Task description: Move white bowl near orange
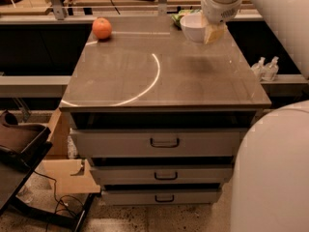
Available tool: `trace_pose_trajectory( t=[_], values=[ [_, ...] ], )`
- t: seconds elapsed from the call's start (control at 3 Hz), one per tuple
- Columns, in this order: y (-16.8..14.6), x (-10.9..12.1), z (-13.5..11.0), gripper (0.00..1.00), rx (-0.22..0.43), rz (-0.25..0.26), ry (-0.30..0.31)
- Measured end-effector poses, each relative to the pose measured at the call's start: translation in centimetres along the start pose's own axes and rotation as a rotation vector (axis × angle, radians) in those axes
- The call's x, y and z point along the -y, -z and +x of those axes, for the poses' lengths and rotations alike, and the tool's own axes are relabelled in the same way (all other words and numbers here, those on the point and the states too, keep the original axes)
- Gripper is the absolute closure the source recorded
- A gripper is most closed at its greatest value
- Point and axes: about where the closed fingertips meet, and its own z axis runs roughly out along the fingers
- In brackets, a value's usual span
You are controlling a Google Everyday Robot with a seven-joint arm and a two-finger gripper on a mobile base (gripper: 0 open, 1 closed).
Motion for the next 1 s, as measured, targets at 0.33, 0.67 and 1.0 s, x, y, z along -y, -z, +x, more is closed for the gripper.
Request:
trace_pose_trajectory(
  t=[0.33, 0.67, 1.0],
  values=[
    [0.7, 3.1, -3.3, 1.00, 0.049, 0.075, 0.104],
    [0.6, 6.1, -7.1, 1.00, 0.127, 0.141, 0.205],
    [0.1, 8.5, -11.5, 1.00, 0.219, 0.178, 0.292]
  ],
)
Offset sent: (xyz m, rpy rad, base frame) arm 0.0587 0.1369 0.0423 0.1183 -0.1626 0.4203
